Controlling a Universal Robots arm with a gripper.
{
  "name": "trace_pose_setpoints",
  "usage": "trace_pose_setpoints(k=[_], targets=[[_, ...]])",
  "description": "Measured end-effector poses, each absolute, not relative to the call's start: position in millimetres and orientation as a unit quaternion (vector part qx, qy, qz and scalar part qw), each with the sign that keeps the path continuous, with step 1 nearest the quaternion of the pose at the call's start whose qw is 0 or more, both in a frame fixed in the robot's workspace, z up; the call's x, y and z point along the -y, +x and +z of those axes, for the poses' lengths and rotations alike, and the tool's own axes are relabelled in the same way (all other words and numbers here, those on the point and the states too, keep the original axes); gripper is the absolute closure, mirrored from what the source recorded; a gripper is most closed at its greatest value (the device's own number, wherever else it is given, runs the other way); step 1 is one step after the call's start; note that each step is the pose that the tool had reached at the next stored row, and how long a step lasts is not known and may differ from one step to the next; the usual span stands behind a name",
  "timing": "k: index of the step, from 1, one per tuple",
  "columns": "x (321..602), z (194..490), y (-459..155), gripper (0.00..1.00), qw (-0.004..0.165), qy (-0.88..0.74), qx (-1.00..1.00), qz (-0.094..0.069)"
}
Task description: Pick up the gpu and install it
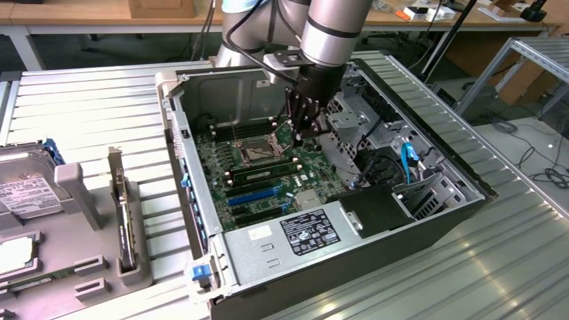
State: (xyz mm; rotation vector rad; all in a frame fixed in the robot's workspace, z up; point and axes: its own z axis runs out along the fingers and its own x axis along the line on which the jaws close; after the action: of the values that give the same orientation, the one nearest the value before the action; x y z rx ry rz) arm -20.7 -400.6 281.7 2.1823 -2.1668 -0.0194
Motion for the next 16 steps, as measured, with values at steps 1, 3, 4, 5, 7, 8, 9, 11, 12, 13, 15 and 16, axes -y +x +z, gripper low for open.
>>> trace_pose_setpoints(k=[1,3,4,5,7,8,9,11,12,13,15,16], targets=[[400,280,-19,0.89,0.033,0.711,0.703,-0.006],[400,280,-16,0.89,0.033,0.712,0.701,-0.006],[400,279,-16,0.89,0.033,0.712,0.701,-0.006],[400,277,-16,0.89,0.035,0.712,0.701,-0.005],[400,273,-16,0.89,0.037,0.712,0.701,-0.003],[400,270,-16,0.89,0.038,0.712,0.701,-0.002],[400,267,-15,0.89,0.039,0.712,0.701,-0.001],[400,263,-14,0.89,0.04,0.712,0.701,0.001],[400,262,-14,0.89,0.041,0.712,0.701,0.001],[400,261,-14,0.89,0.041,0.712,0.701,0.001],[399,257,-14,0.89,0.042,0.712,0.701,0.002],[398,253,-14,0.89,0.042,0.712,0.701,0.002]])
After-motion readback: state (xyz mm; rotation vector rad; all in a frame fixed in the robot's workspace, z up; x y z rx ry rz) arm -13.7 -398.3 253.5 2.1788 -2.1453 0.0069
